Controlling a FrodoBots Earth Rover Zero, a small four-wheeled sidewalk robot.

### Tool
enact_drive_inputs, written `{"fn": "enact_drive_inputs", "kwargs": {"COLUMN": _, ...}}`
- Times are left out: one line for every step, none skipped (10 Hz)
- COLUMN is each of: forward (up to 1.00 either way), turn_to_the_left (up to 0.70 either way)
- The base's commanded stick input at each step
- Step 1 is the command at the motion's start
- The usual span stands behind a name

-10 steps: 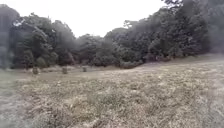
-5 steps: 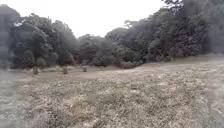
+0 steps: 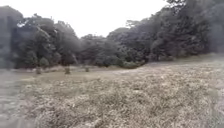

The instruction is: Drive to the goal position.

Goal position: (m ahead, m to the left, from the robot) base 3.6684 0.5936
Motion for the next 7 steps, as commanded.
{"fn": "enact_drive_inputs", "kwargs": {"forward": 0.00, "turn_to_the_left": 0.43}}
{"fn": "enact_drive_inputs", "kwargs": {"forward": 0.00, "turn_to_the_left": 0.34}}
{"fn": "enact_drive_inputs", "kwargs": {"forward": 0.00, "turn_to_the_left": 0.21}}
{"fn": "enact_drive_inputs", "kwargs": {"forward": 0.00, "turn_to_the_left": 0.00}}
{"fn": "enact_drive_inputs", "kwargs": {"forward": 0.00, "turn_to_the_left": 0.00}}
{"fn": "enact_drive_inputs", "kwargs": {"forward": 0.00, "turn_to_the_left": 0.00}}
{"fn": "enact_drive_inputs", "kwargs": {"forward": 0.00, "turn_to_the_left": 0.45}}
